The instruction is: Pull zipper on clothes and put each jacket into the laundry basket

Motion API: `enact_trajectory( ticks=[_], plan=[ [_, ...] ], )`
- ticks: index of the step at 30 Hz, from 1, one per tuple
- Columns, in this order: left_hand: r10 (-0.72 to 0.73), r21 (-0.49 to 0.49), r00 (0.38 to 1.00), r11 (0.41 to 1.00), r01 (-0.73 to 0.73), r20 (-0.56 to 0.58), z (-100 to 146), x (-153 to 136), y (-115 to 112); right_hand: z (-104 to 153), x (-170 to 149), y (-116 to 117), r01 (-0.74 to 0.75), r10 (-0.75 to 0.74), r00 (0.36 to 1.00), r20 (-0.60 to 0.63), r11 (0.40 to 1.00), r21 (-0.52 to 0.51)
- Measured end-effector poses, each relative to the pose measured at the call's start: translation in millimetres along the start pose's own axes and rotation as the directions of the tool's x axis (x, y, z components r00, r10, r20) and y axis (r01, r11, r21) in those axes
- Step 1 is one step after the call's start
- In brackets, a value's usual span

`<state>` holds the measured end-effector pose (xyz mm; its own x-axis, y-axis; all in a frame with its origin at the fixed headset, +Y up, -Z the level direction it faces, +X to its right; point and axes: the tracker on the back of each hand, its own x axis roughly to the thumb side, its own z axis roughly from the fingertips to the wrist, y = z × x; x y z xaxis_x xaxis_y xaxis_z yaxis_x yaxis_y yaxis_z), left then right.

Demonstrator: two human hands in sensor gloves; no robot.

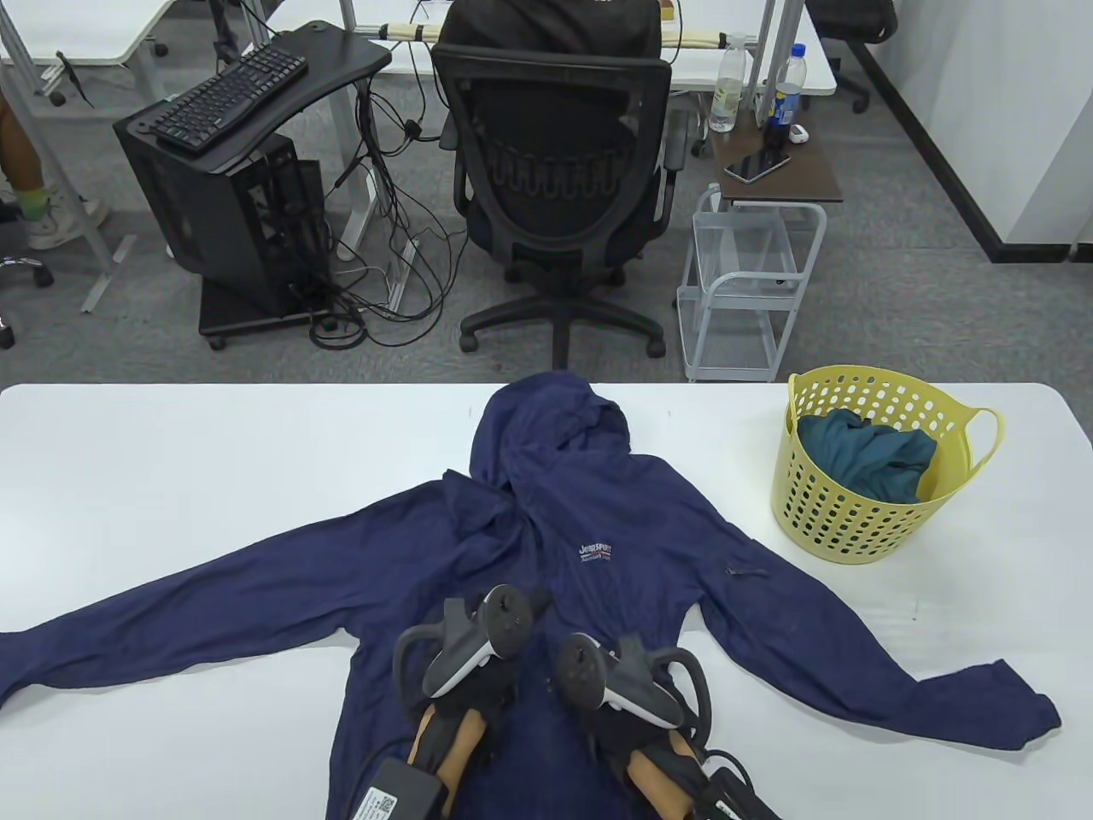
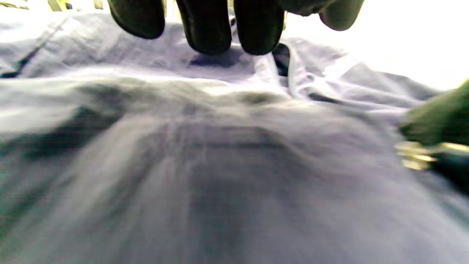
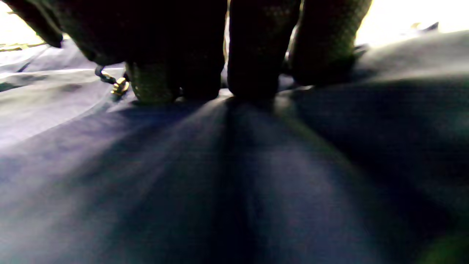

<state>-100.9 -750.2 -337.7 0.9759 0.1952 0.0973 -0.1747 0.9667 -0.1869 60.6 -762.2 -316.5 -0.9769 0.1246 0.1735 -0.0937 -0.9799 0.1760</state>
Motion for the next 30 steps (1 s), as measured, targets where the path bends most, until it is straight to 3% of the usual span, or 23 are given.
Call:
enact_trajectory(
  ticks=[4,8,14,21,27,30],
  plan=[
    [-0.014,-0.075,1.000,0.997,0.016,0.028,0,13,-9,-13,-22,2,0.072,-0.075,0.996,-0.051,0.996,-0.043],
    [-0.047,-0.240,0.999,0.969,0.051,0.023,-11,20,-31,-10,-25,4,0.093,-0.094,0.995,-0.015,0.994,-0.059],
    [-0.121,-0.257,0.993,0.959,0.121,0.017,-17,18,-37,2,-14,2,0.014,-0.005,0.996,0.085,0.995,-0.102],
    [-0.098,-0.257,0.995,0.962,0.092,-0.012,-22,-11,-34,28,20,-3,-0.146,0.171,0.958,0.229,0.982,-0.121],
    [-0.090,-0.236,0.994,0.969,0.072,-0.065,-28,-41,-30,51,54,-2,-0.193,0.204,0.910,0.360,0.979,-0.065],
    [-0.077,-0.241,0.995,0.969,0.059,-0.066,-28,-44,-30,51,60,3,-0.218,0.218,0.904,0.368,0.975,-0.042]
  ],
)
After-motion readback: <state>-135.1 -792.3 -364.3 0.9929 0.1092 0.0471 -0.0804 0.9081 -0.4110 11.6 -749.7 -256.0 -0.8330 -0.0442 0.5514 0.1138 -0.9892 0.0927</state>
